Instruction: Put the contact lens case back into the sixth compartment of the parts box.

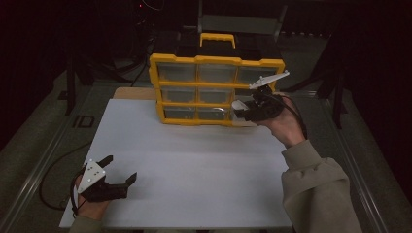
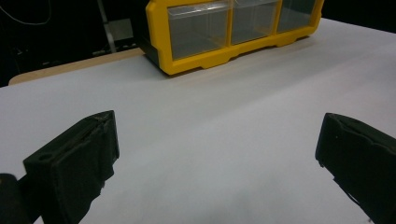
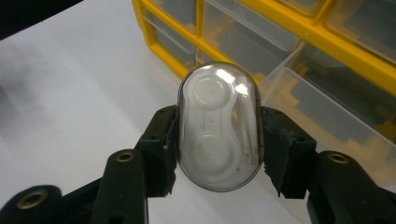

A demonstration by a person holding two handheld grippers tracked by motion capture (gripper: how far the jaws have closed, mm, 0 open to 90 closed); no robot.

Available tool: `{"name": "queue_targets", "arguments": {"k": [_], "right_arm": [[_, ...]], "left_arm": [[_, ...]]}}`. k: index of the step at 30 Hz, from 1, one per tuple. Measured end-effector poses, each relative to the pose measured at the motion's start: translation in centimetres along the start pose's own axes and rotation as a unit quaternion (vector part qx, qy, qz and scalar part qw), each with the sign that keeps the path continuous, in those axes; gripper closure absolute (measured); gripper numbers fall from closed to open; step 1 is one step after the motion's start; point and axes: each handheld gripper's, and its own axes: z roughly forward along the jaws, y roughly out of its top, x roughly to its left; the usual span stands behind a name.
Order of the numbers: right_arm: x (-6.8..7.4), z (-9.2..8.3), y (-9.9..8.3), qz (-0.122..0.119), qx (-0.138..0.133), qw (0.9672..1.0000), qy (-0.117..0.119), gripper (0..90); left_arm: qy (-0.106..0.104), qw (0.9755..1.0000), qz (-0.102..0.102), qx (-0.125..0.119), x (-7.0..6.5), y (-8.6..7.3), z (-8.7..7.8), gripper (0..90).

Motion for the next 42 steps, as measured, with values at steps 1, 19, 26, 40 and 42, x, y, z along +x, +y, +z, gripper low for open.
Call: {"name": "queue_targets", "arguments": {"k": [1, 19, 26, 40, 42], "right_arm": [[0.0, 0.0, 0.0, 0.001, 0.0, 1.0, -0.002, 49.1], [-1.3, 0.3, 0.5, 0.013, 0.0, 0.9993, -0.034, 49.1], [-2.0, 0.2, 0.4, 0.018, -0.001, 0.9988, -0.045, 49.1], [-4.0, 0.4, 0.1, 0.052, -0.008, 0.9965, -0.064, 49.0], [-4.2, 0.4, 0.2, 0.053, -0.008, 0.9963, -0.067, 49.1]], "left_arm": [[0.0, 1.0, 0.0, 0.0, 0.0, 0.0, 0.0, 0.3], [-0.002, 1.0, 0.001, 0.002, 0.0, 0.0, 0.1, 0.3], [-0.002, 1.0, 0.001, 0.002, 0.0, 0.0, 0.1, 0.3], [-0.003, 1.0, 0.002, 0.002, -0.1, 0.0, 0.1, 0.3], [-0.003, 1.0, 0.002, 0.002, -0.1, 0.0, 0.1, 0.3]]}}
